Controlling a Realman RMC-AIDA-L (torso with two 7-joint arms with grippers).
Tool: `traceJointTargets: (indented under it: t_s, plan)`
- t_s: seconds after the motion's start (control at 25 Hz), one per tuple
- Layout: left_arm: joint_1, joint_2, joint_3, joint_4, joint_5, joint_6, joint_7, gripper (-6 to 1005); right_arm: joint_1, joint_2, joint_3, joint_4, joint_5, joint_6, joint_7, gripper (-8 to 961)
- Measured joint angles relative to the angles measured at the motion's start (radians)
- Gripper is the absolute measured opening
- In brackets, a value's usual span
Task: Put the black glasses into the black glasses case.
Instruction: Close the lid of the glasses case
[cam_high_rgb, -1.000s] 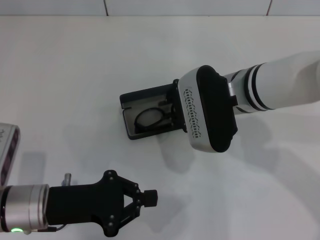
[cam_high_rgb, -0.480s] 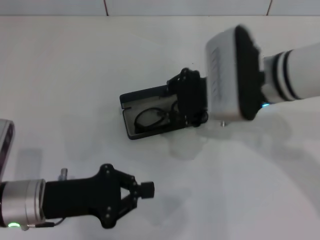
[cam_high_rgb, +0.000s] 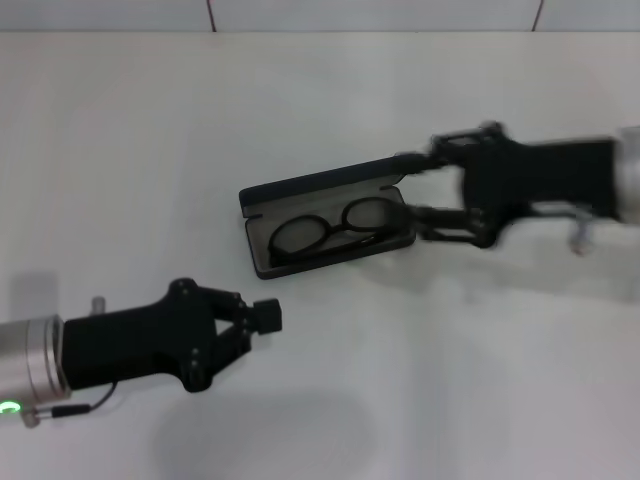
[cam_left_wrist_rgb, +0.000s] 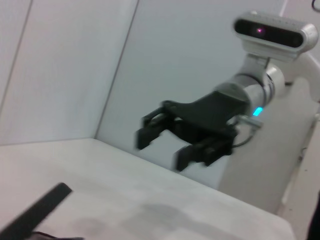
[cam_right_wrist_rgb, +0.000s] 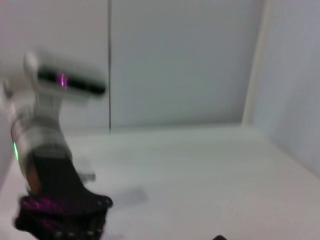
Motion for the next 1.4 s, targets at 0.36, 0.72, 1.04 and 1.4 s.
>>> traceJointTargets:
  t_s: [0.36,0.72,1.04,1.4]
  plan:
    - [-0.004,-0.008,-0.008,0.038,0.003,-0.098,-0.003,35,-0.058,-0.004,0.244,0.466,0.131,-0.217,-0.373,658]
    - [-0.024,-0.025,-0.002,0.023,0.009,-0.275,-0.042,30,-0.065,-0.004,0.301,0.694,0.136,-0.238,-0.620,681]
    - [-0.077,-0.028,-0.010,-0.016,-0.050,-0.448,-0.044,27,-0.067,-0.004,0.328,0.756,0.131,-0.231,-0.680,682]
    - [-0.112,-0.028,-0.010,-0.040,-0.058,-0.534,-0.044,27,-0.070,-0.003,0.324,0.768,0.131,-0.237,-0.681,682]
